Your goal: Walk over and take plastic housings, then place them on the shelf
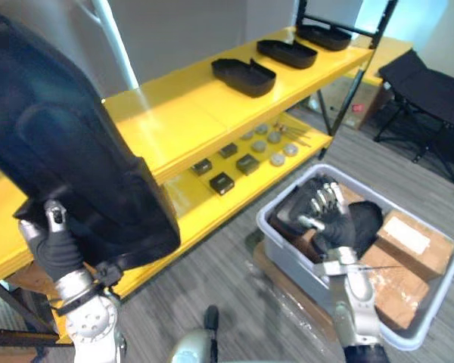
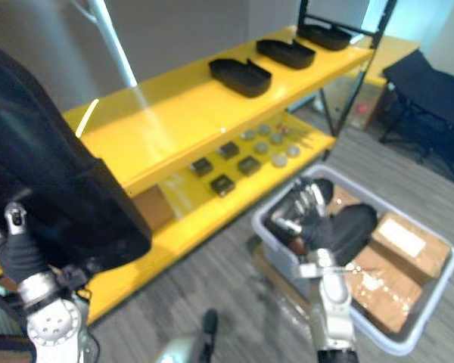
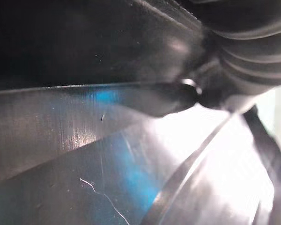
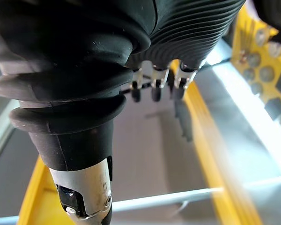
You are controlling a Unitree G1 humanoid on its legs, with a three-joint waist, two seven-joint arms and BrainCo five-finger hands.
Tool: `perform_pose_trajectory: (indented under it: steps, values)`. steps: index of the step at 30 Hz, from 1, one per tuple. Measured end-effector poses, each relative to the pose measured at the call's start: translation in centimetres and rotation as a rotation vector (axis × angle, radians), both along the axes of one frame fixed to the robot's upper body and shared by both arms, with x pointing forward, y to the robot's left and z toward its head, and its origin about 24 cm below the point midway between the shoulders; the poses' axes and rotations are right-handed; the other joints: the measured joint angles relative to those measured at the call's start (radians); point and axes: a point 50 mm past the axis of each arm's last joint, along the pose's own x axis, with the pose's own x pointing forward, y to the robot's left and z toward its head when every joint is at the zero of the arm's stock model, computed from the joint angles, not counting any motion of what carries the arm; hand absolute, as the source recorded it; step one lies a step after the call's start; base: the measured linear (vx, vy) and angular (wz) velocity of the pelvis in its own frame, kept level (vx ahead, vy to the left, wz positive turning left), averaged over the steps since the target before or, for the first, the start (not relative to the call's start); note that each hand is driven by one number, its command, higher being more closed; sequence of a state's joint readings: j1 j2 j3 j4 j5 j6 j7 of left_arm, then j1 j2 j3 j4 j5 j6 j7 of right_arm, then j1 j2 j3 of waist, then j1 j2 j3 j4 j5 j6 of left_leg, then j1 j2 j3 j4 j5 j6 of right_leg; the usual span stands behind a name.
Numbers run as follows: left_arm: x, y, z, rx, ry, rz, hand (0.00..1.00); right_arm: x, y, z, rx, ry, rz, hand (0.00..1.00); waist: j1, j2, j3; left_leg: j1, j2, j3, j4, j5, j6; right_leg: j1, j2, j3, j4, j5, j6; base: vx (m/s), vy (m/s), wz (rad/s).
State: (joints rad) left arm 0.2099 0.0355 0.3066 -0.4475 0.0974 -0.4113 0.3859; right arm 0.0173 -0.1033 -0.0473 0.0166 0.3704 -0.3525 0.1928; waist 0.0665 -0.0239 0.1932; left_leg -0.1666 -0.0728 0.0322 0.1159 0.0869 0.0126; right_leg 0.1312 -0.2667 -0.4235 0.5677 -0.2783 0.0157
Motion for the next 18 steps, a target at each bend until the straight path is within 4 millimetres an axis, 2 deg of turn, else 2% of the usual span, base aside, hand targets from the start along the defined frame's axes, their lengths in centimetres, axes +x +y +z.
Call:
perform_pose_trajectory:
  steps: [1,2,3,4,5,6,7,9,10,11,13,14,15,16,18]
  values:
    - [0.1,0.1,0.3,0.017,-0.009,-0.003,1.00,0.1,0.1,0.2,0.001,-0.015,0.000,0.00,0.002,-0.005,0.004,0.032,0.002,0.000,-0.012,-0.016,0.004,-0.068,-0.027,0.039,0.150,0.076,-0.082,0.12,0.119,0.22]
    - [0.1,0.1,0.4,0.027,-0.010,-0.006,1.00,0.1,0.3,0.3,0.001,-0.026,0.003,0.00,0.002,-0.007,0.005,0.052,0.006,-0.004,-0.026,-0.020,0.006,-0.089,-0.034,0.058,0.203,0.130,-0.086,0.17,0.046,0.19]
    - [0.3,0.2,0.7,0.050,-0.016,-0.014,1.00,0.2,0.6,0.5,0.006,-0.047,0.010,0.00,-0.004,-0.005,0.001,0.087,0.018,-0.028,-0.057,-0.021,0.009,-0.112,-0.029,0.084,0.262,0.154,-0.065,0.18,0.020,0.23]
    - [0.4,0.3,0.9,0.062,-0.021,-0.019,1.00,0.2,0.8,0.7,0.007,-0.057,0.017,0.00,-0.009,0.002,0.001,0.094,0.027,-0.033,-0.062,-0.024,0.014,-0.119,-0.020,0.092,0.245,0.104,-0.048,0.21,0.013,0.21]
    - [0.7,0.3,1.4,0.077,-0.036,-0.027,1.00,0.7,1.3,1.2,0.004,-0.083,0.042,0.00,-0.012,-0.003,-0.002,0.099,0.043,-0.043,-0.068,-0.027,0.017,-0.141,0.008,0.105,0.174,0.029,-0.019,0.15,0.019,0.16]
    - [1.2,0.3,1.7,0.074,-0.050,-0.035,1.00,0.9,1.4,1.7,-0.006,-0.105,0.054,0.00,-0.012,-0.002,-0.002,0.098,0.052,-0.055,-0.069,-0.029,0.018,-0.162,0.032,0.120,0.100,-0.002,-0.007,0.14,0.009,0.13]
    - [1.8,0.5,1.8,0.066,-0.058,-0.031,1.00,1.1,1.6,2.2,-0.021,-0.124,0.069,0.00,-0.014,-0.001,-0.001,0.099,0.057,-0.069,-0.073,-0.029,0.018,-0.190,0.054,0.149,0.032,-0.005,-0.002,0.11,-0.022,0.26]
    - [3.2,0.6,1.5,0.035,-0.030,-0.022,1.00,1.2,1.9,2.6,-0.043,-0.147,0.111,0.00,-0.033,0.003,0.002,0.102,0.060,-0.103,-0.072,-0.033,0.013,-0.239,0.091,0.238,-0.083,0.015,0.030,0.11,-0.075,0.50]
    - [3.9,0.6,1.0,0.011,0.004,-0.019,1.00,1.1,2.0,2.4,-0.057,-0.140,0.140,0.00,-0.046,0.004,0.002,0.118,0.056,-0.122,-0.075,-0.040,0.003,-0.234,0.104,0.266,-0.134,0.031,0.051,0.11,-0.105,0.62]
    - [4.0,0.6,0.7,0.002,0.023,-0.016,1.00,1.1,2.2,2.4,-0.064,-0.138,0.161,0.00,-0.050,0.002,0.001,0.125,0.053,-0.135,-0.075,-0.044,-0.002,-0.224,0.105,0.270,-0.156,0.036,0.058,0.15,-0.211,0.81]
    - [4.0,0.5,0.3,-0.013,0.056,-0.008,1.00,0.8,2.8,3.2,-0.079,-0.181,0.244,0.00,-0.045,-0.021,-0.014,0.138,0.036,-0.164,-0.089,-0.053,-0.018,-0.180,0.111,0.262,-0.262,0.038,0.062,0.17,-0.272,0.68]
    - [3.9,0.5,0.0,-0.031,0.066,-0.001,1.00,0.7,3.2,4.1,-0.084,-0.224,0.300,0.00,-0.032,-0.032,-0.025,0.141,0.028,-0.174,-0.111,-0.049,-0.027,-0.158,0.113,0.259,-0.331,0.098,0.068,0.17,-0.236,0.64]
    - [3.6,0.4,-0.6,-0.049,0.088,0.005,1.00,0.7,3.5,4.3,-0.092,-0.239,0.340,0.00,-0.028,-0.022,-0.038,0.152,0.042,-0.186,-0.131,-0.042,-0.039,-0.136,0.123,0.232,-0.366,0.130,0.069,0.22,-0.271,0.71]
    - [3.0,0.5,-1.5,-0.068,0.123,0.021,1.00,0.9,4.0,4.6,-0.087,-0.252,0.395,0.00,-0.015,0.002,-0.058,0.151,0.065,-0.191,-0.154,-0.023,-0.065,-0.120,0.145,0.207,-0.414,0.184,0.066,0.18,-0.191,0.48]
    - [2.4,0.6,-2.4,-0.088,0.166,0.037,1.00,1.2,5.0,5.1,-0.067,-0.266,0.464,0.00,0.012,0.032,-0.077,0.145,0.091,-0.195,-0.167,-0.009,-0.079,-0.089,0.174,0.167,-0.462,0.211,0.050,0.22,-0.203,0.44]
